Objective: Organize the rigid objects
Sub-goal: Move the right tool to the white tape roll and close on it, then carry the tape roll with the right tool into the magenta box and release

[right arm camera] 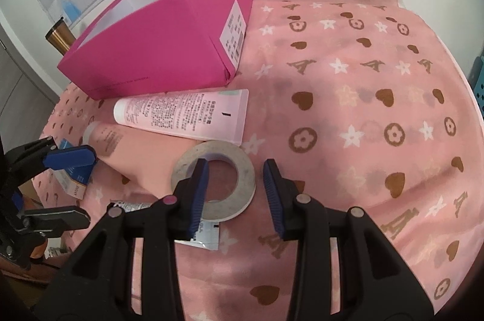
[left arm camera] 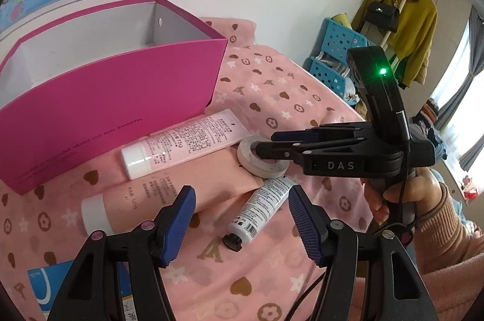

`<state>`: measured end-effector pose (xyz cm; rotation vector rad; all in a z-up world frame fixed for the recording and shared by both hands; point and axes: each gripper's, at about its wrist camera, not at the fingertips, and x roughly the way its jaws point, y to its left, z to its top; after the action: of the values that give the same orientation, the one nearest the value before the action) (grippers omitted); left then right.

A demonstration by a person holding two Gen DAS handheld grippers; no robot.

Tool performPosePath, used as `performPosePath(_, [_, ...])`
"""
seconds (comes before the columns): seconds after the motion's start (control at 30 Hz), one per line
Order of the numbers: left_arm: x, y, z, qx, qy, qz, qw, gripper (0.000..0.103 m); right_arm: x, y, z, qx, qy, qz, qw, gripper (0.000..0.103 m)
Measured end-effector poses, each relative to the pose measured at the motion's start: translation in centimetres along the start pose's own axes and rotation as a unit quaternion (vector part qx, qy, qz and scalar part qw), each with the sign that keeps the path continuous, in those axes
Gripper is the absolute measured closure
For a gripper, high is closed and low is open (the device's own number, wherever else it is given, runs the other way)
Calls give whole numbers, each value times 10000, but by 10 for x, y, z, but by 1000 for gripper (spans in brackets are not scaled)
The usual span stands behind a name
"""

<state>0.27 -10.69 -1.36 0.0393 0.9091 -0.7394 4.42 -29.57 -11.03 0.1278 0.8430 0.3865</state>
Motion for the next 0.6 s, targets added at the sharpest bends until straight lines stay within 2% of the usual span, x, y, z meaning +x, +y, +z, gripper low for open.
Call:
performPosePath(0.1, [1, 0, 1, -23, 6, -2, 10000, 39, 3, 0, 1, -102, 5, -31, 9999, 63])
performPosePath(0.17, [2, 0, 2, -35, 11, -22, 10000, 39, 3, 3, 1, -214, 15, -107, 9997, 67])
performPosePath(0.23, [4, 0, 3, -49, 20, -39, 10000, 39, 5, 4, 0, -335, 28, -218, 9992, 80])
performPosePath(0.3, [6, 0, 5, -37, 32, -53, 10000, 39, 6, 6, 0, -436, 28, -303, 9986, 85])
performPosePath(0.5, [11, -5, 9, 23, 69, -109, 9999, 39, 0, 6, -2, -427, -51, -297, 9986, 86])
performPosePath(0.6, [12, -8, 11, 47, 53, -188, 9998, 43, -8, 7, -1, -396, -159, -251, 9988, 86])
